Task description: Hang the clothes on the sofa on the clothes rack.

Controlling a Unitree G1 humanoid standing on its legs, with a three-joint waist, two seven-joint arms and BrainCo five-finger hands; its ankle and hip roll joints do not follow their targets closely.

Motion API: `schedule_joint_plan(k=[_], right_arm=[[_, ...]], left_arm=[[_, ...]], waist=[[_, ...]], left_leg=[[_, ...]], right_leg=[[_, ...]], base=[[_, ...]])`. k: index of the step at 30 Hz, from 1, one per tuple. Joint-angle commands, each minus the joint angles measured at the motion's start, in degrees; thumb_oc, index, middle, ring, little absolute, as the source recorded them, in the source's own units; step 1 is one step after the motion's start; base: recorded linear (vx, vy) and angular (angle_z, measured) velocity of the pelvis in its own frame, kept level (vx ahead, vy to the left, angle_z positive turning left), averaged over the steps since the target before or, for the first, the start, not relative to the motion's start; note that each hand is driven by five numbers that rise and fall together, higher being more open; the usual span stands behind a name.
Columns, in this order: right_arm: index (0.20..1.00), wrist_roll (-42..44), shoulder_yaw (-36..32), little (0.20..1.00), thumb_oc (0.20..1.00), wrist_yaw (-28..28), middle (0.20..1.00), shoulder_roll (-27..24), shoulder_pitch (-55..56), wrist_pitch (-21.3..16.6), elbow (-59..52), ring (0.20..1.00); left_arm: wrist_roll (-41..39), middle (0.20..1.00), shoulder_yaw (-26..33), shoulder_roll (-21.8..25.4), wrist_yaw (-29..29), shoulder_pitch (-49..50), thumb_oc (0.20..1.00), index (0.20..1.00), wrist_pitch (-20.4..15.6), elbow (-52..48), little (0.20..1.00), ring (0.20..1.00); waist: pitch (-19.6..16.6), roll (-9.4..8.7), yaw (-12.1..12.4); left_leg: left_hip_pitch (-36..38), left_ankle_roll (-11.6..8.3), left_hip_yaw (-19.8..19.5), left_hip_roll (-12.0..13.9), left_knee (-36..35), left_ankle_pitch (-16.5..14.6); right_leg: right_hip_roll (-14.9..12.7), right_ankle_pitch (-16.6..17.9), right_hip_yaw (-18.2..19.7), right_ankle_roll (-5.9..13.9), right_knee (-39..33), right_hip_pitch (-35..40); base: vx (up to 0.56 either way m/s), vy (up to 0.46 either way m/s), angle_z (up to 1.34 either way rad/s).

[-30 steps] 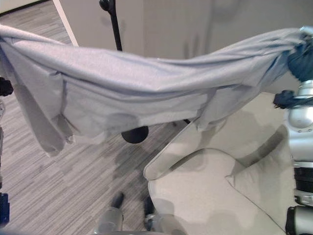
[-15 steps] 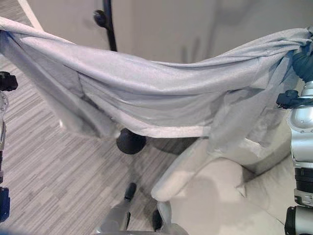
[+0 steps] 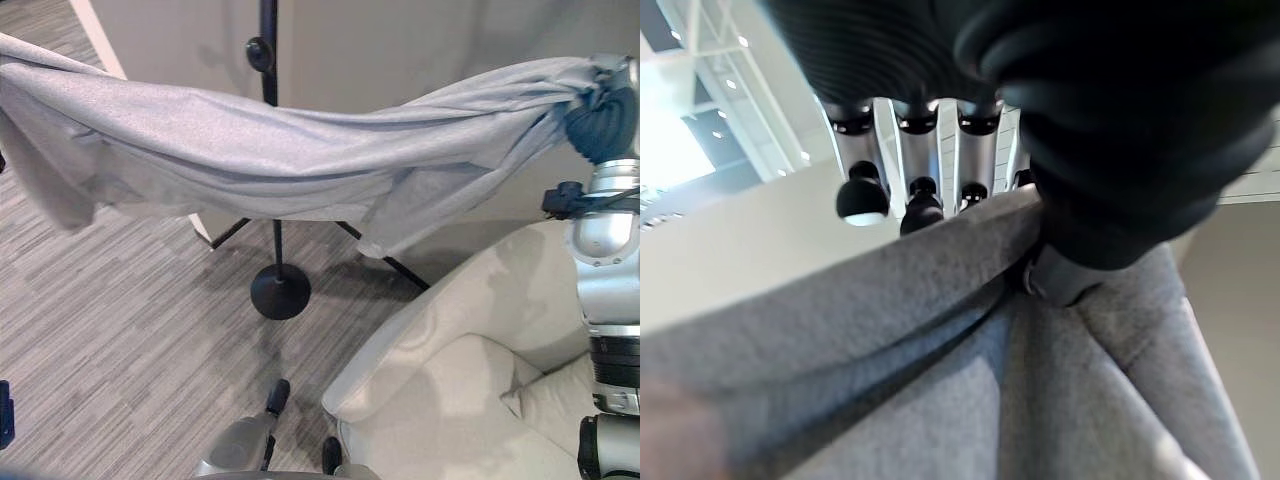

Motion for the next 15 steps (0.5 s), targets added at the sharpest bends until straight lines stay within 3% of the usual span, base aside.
schedule_joint_plan(k=[1, 5, 8, 11, 15], right_arm=[[0.200, -1.13, -2.11, 0.200, 0.200, -1.67, 0.200, -1.28, -1.42, -0.32, -1.67, 0.200], [0.200, -0.85, -4.80, 0.200, 0.200, -1.63, 0.200, -1.60, 1.27, -0.75, -1.99, 0.200], [0.200, -0.18, -5.23, 0.200, 0.200, -1.97, 0.200, -2.92, 1.42, -0.90, -1.03, 0.200], [0.200, 0.25, -5.02, 0.200, 0.200, -2.29, 0.200, -2.33, 0.66, -0.86, -0.49, 0.200], [0.200, 0.00, -4.69, 0.200, 0.200, -2.85, 0.200, -3.30, 0.61, -0.17, 0.82, 0.200]], left_arm=[[2.87, 0.200, 3.18, 2.08, 1.53, 1.80, 0.200, 0.200, -1.70, -2.99, 0.200, 0.200], [2.38, 0.200, 3.13, 0.49, 1.19, 1.85, 0.200, 0.200, -2.15, -3.08, 0.200, 0.200], [2.57, 0.200, 2.69, -0.62, 0.67, 1.66, 0.200, 0.200, -1.83, -3.90, 0.200, 0.200], [2.57, 0.200, 1.96, 0.48, 0.23, 0.82, 0.200, 0.200, -1.70, -4.74, 0.200, 0.200], [1.62, 0.200, -0.07, 2.98, 0.45, -1.34, 0.200, 0.200, -1.76, -3.71, 0.200, 0.200]], waist=[[-5.73, 0.06, -0.28], [-5.43, -0.11, -1.37], [-3.72, -0.27, -1.63], [-2.81, -1.13, -0.21], [-2.94, -1.77, 0.42]], left_leg=[[2.67, -0.28, -3.35, -0.38, -1.97, -5.22], [2.84, 0.23, -4.04, -0.57, -1.95, -4.65], [1.19, -0.23, -2.98, 0.69, 3.02, -3.97], [-2.73, 0.43, -4.93, 4.73, 5.06, -5.24], [-7.06, 0.97, -7.44, 10.02, 2.15, -2.49]], right_leg=[[2.21, 8.19, -0.28, -3.15, -0.44, -7.90], [2.95, 8.28, 0.18, -3.41, -1.75, -7.62], [2.39, 8.86, -0.95, -2.96, -2.20, -7.01], [1.35, 7.85, -1.65, -2.80, -3.17, -6.29], [-0.63, 8.44, -0.68, -2.71, -3.17, -6.91]], base=[[0.01, -0.010, -0.20], [-0.01, 0.005, 0.24], [-0.03, -0.042, 0.29], [-0.08, -0.039, 0.17], [-0.01, 0.199, 0.00]])
